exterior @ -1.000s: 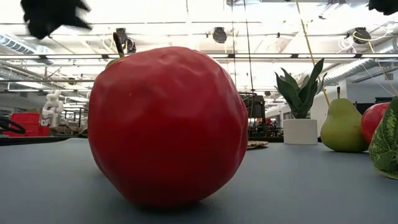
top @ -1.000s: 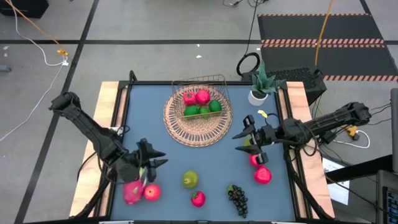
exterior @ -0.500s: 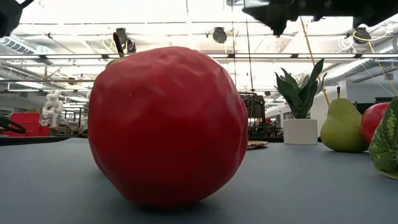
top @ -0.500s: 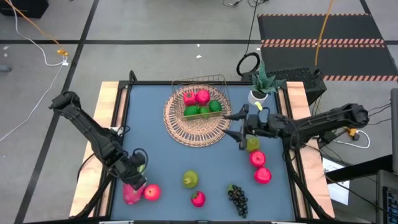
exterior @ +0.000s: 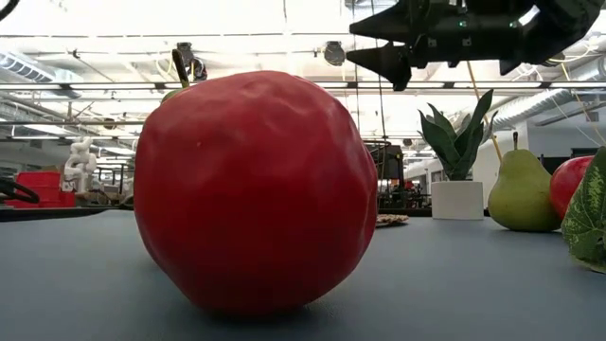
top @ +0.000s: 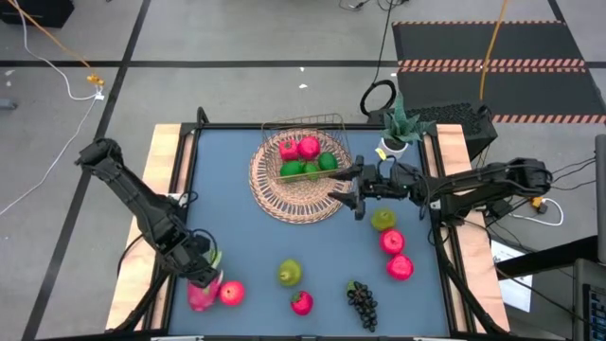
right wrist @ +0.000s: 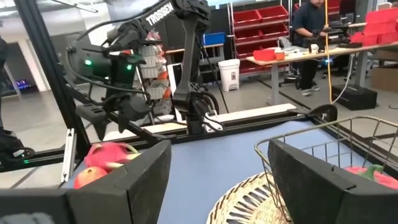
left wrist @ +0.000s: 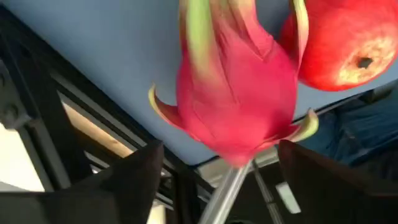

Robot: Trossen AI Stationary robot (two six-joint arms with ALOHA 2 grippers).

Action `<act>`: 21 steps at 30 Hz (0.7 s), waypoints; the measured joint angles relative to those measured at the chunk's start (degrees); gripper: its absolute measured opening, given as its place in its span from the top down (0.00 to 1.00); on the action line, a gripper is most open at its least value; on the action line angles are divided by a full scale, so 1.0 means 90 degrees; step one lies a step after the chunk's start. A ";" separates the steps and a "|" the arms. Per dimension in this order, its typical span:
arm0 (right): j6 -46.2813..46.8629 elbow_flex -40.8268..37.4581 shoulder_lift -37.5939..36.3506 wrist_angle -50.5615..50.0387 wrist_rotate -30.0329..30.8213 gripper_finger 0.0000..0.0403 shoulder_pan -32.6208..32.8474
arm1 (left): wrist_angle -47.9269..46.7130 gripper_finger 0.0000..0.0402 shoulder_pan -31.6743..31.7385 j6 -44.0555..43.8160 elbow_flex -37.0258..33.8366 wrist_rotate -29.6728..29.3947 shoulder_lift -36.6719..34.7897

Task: Build produce basket
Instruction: Put the red dragon fruit into the gold wire basket

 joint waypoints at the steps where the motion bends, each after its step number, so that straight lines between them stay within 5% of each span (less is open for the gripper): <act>1: 0.0011 0.0007 0.0008 -0.0003 -0.0002 0.34 -0.0003 | 0.0114 0.18 -0.0053 -0.0096 0.0000 -0.0021 0.0000; 12: 0.0028 0.0010 0.0006 -0.0013 -0.0165 0.34 -0.0007 | 0.0629 0.03 -0.0511 -0.0258 -0.0132 -0.1432 0.0316; 21: 0.0042 0.0010 0.0006 -0.0063 -0.0156 0.34 -0.0072 | 0.2611 0.03 -0.0609 -0.0378 -0.1056 -0.1191 0.0918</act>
